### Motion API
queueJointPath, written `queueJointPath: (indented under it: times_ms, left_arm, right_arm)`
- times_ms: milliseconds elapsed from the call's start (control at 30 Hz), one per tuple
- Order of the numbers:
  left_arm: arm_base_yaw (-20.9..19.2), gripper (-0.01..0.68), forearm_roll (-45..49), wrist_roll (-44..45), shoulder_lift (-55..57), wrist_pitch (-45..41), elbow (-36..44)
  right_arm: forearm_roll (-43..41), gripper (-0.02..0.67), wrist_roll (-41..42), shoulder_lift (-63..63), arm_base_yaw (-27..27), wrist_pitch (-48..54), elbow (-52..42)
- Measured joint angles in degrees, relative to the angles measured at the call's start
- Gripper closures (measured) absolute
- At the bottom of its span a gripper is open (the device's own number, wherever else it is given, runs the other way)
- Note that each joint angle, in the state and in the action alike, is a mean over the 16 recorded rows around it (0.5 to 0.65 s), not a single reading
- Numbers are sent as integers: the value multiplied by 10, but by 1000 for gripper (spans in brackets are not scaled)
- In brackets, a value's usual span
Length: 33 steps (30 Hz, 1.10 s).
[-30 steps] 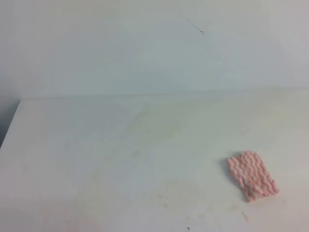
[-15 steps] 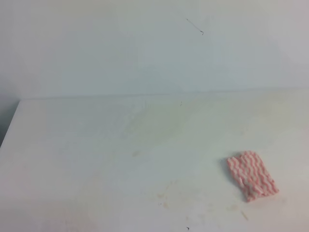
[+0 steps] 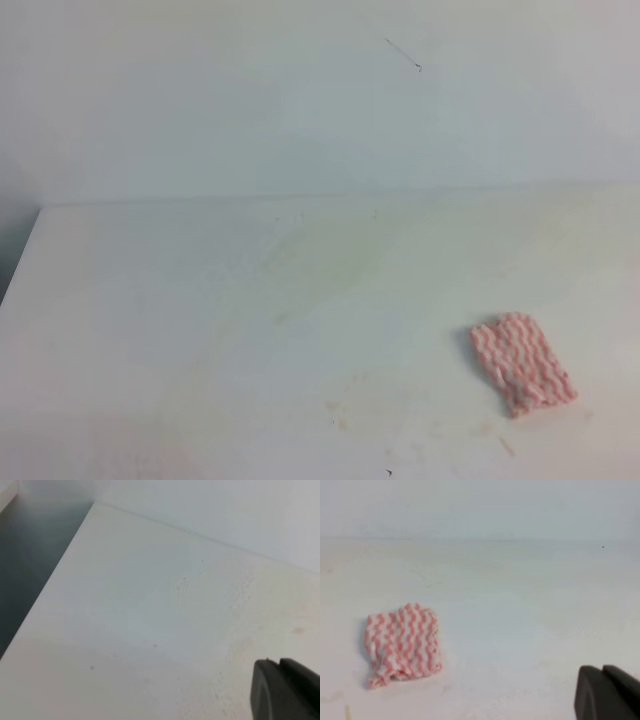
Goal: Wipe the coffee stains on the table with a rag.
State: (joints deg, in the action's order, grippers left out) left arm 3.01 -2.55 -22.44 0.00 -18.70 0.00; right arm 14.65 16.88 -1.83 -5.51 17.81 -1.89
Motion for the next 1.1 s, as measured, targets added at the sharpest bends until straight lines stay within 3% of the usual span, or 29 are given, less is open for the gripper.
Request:
queueJointPath:
  times_ms: [1100]
  left_arm:
    - [0, 674, 0, 0, 0, 0, 0]
  right_arm:
    - [0, 653, 0, 0, 0, 0, 0]
